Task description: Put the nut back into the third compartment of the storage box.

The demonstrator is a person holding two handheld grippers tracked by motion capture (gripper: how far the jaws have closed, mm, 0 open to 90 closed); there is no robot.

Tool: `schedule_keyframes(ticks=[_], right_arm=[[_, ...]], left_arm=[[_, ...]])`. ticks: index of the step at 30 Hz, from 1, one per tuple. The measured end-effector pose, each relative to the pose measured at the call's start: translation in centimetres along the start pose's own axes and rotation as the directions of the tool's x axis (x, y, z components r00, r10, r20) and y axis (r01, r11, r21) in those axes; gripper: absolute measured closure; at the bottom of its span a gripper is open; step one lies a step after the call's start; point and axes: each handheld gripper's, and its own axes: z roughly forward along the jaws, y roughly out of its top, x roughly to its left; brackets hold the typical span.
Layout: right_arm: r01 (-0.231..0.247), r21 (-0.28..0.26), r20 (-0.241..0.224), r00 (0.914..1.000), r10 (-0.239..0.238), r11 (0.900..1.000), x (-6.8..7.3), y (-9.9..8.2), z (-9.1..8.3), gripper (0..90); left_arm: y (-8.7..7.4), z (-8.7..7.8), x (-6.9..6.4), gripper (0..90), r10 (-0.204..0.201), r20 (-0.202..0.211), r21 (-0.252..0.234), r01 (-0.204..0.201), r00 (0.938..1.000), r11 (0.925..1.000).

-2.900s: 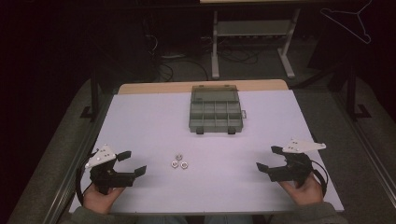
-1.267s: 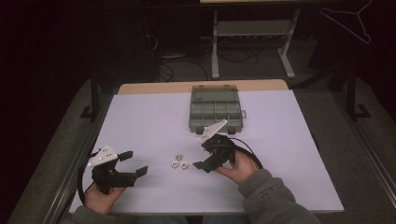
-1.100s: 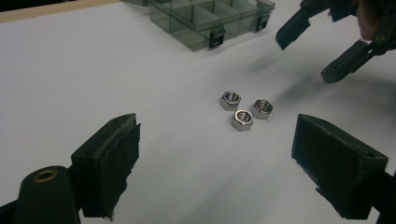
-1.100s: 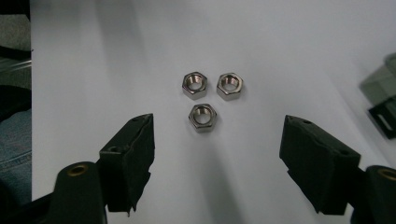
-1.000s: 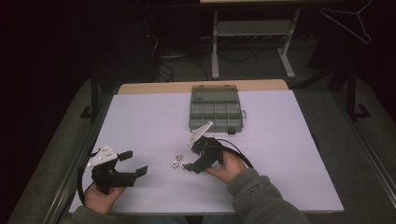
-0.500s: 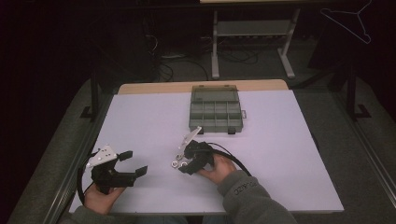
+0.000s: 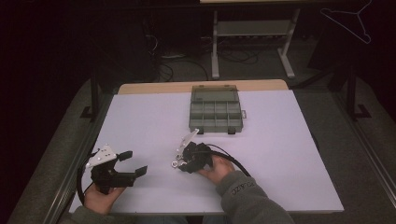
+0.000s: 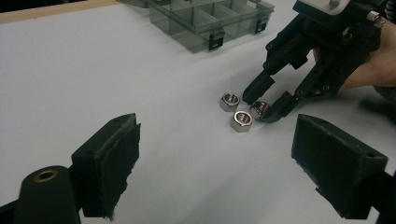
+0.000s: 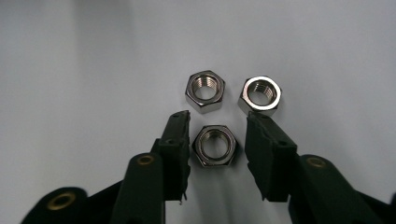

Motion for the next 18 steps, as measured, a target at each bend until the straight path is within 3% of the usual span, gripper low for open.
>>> schedule_keyframes(ticks=[18], right_arm=[[0.041, 0.018, 0.011, 0.9991, -0.042, 0.999, 0.02, -0.05, -0.27, 69.6]], left_arm=[[0.01, 0.0, -0.02, 14.5, 0.0, 0.0, -0.002, 0.0, 1.0, 1.0]])
